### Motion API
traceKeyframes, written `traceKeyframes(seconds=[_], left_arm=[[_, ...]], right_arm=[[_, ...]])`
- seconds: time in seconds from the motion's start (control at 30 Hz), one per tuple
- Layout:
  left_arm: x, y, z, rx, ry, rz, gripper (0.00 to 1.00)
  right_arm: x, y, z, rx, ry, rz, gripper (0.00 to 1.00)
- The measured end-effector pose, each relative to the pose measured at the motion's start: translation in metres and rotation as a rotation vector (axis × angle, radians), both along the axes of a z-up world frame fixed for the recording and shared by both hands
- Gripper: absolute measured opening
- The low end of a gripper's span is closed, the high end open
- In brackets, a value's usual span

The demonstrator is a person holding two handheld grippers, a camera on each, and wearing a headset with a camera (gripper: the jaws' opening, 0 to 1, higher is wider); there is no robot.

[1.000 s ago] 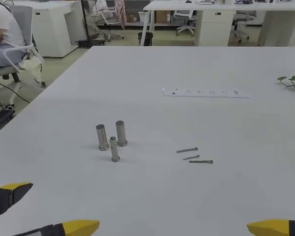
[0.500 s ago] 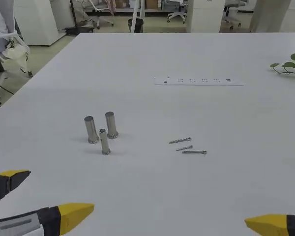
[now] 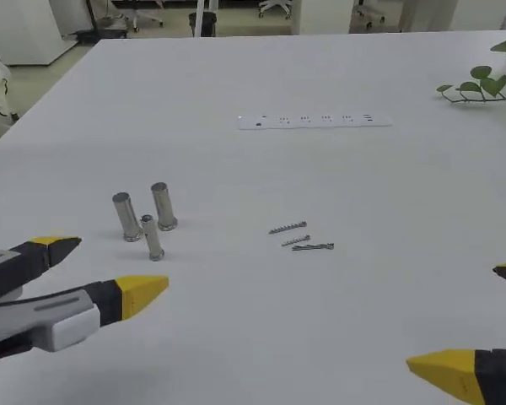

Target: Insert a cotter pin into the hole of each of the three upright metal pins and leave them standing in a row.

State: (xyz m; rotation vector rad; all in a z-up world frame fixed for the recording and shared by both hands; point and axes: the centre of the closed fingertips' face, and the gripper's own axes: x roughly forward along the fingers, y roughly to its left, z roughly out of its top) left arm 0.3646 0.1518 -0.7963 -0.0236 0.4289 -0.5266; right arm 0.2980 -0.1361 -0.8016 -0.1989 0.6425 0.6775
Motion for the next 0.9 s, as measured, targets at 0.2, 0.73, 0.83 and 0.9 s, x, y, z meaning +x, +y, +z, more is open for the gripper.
traceKeyframes(seconds=[0.2, 0.73, 0.83, 0.9], left_arm=[[0.023, -0.002, -0.007, 0.017, -0.017, -0.012, 0.59], [0.051, -0.006, -0.040, 0.080, 0.038, -0.031, 0.22], [0.053, -0.007, -0.042, 0.086, 0.034, -0.038, 0.19], [0.055, -0.007, -0.045, 0.116, 0.035, -0.045, 0.15]], right_arm=[[0.002, -0.002, -0.001, 0.002, 0.004, -0.017, 0.88], [0.001, -0.008, -0.011, -0.002, 0.040, -0.051, 0.88], [0.001, -0.007, -0.011, 0.001, 0.044, -0.054, 0.88], [0.000, -0.007, -0.012, 0.000, 0.046, -0.056, 0.88]])
